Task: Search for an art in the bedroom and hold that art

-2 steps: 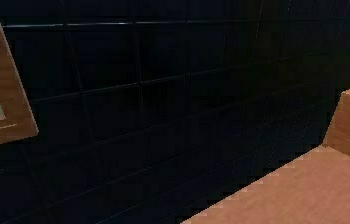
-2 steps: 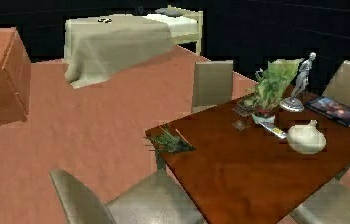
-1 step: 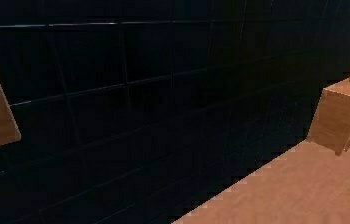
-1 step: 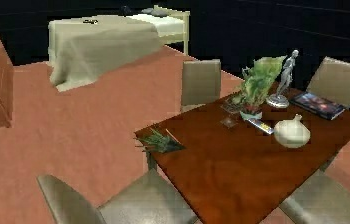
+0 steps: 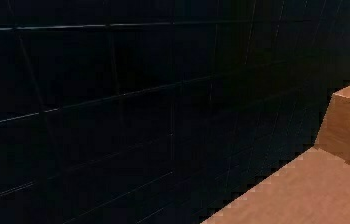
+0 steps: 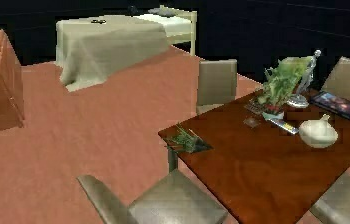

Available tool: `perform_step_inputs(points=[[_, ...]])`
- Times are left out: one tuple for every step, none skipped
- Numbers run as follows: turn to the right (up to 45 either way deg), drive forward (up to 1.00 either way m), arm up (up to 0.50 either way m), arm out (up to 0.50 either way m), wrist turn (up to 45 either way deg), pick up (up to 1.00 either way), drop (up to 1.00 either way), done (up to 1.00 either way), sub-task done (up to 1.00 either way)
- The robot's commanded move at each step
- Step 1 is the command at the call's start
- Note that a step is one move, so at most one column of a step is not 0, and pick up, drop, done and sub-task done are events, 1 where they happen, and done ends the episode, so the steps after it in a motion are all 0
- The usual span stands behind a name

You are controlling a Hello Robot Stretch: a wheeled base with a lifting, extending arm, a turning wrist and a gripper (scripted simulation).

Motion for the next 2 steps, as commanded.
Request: perform_step_inputs(points=[[27.0, 0.0, 0.0, 0.0, 0.0, 0.0, 0.0, 0.0, 0.0], [0.0, 0.45, 0.0, 0.0, 0.0, 0.0, 0.0, 0.0, 0.0]])
